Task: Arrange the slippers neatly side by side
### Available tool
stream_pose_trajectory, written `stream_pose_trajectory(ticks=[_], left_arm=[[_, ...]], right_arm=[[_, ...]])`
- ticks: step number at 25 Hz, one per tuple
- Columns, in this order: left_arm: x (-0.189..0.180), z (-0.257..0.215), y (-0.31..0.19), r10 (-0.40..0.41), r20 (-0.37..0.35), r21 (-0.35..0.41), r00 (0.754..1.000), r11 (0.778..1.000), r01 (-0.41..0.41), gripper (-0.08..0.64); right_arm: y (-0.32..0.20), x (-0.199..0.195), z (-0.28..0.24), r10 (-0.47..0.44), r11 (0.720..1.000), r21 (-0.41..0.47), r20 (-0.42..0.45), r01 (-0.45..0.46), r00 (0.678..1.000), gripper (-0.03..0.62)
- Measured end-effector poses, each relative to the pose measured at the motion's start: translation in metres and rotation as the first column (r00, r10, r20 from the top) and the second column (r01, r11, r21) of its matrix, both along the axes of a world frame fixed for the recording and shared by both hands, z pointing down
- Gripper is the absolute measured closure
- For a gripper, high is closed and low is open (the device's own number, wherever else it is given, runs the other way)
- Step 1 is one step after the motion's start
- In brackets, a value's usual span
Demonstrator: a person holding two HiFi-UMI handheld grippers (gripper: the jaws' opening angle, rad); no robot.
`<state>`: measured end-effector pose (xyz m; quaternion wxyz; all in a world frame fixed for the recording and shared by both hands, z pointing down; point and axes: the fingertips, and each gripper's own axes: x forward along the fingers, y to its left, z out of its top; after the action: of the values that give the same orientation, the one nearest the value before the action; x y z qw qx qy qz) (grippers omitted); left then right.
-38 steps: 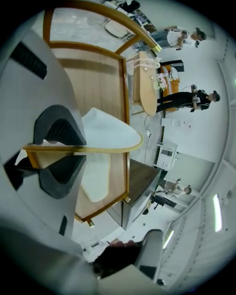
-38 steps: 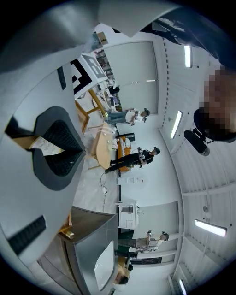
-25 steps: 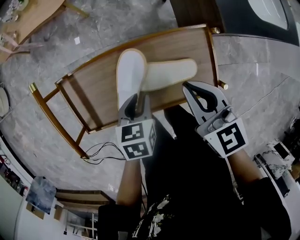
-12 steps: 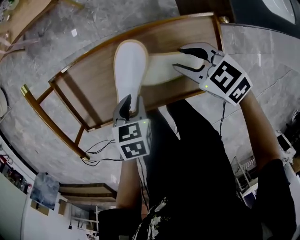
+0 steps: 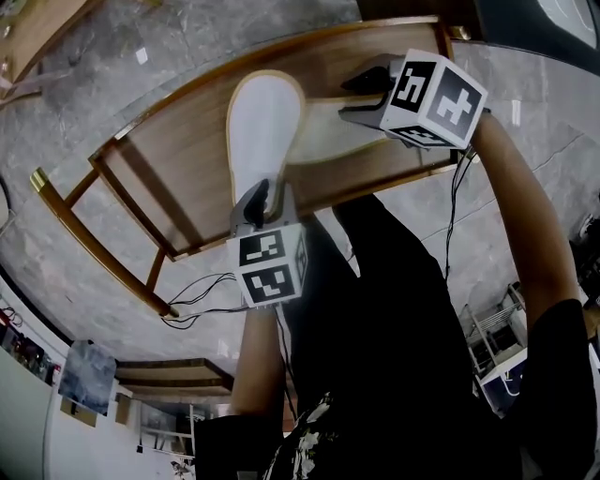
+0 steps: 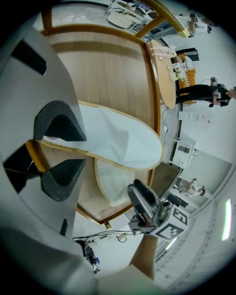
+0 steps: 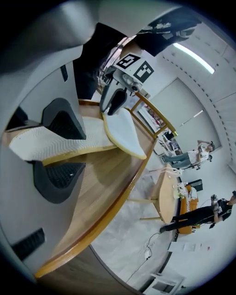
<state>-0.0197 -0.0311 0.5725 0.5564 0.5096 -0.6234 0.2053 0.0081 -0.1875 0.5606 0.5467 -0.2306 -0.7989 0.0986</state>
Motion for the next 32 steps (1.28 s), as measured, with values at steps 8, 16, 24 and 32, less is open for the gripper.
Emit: stream_pose_trajectory(ticks=[8, 16, 24, 32], left_arm=[[-0.001, 0.009, 0.000, -0.018, -0.007, -0.014, 1.000, 1.000, 0.018, 0.449], [-0.004, 0.011, 0.000, -0.097, -0.033, 0.000, 0.995, 0.995, 0.097, 0.459], [-0.012, 0.011, -0.002, -0.269, -0.146, 0.011, 0.952, 0.962, 0.274, 0.460], [-0.013, 0.010, -0.015, -0.463, -0.336, -0.009, 0.820, 0.872, 0.489, 0.459]], right_arm=[[0.016, 0.007, 0.009, -0.045, 0.999, -0.003, -0.130, 0.045, 0.991, 0.470], [0.016, 0.019, -0.005, 0.099, 0.995, -0.020, -0.124, -0.102, 0.987, 0.532], [-0.018, 0.056, -0.037, 0.424, 0.903, 0.084, -0.012, -0.421, 0.906, 0.552], [-0.057, 0.091, -0.077, 0.695, 0.569, 0.441, 0.193, -0.694, 0.692, 0.565]])
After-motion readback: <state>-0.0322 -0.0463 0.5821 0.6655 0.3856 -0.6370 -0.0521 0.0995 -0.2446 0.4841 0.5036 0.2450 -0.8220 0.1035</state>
